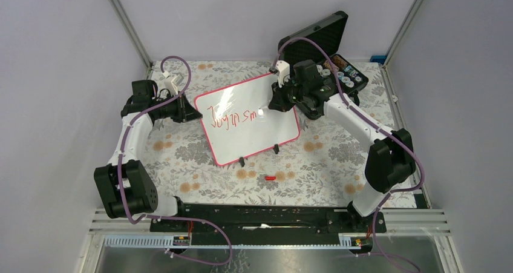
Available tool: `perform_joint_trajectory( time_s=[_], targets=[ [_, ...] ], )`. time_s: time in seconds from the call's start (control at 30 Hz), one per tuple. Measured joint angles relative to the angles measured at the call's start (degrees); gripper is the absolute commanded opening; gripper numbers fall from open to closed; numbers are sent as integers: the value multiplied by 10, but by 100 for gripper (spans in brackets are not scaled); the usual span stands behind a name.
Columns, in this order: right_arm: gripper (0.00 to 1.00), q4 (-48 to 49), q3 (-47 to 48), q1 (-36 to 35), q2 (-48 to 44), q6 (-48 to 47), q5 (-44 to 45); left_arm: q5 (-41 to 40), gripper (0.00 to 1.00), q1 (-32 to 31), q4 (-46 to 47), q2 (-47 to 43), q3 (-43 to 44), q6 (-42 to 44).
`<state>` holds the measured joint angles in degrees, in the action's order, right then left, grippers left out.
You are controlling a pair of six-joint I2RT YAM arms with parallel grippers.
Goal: Write a sentence on the whiteboard
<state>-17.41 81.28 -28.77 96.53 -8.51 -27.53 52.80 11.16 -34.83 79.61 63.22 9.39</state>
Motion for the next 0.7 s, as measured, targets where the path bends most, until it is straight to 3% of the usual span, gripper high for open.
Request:
perform_joint_trajectory(
  time_s=[0.7],
  targets=[
    [0,2,8,-19,9,0,1,0,0,0,0,0,0,0]
  ],
)
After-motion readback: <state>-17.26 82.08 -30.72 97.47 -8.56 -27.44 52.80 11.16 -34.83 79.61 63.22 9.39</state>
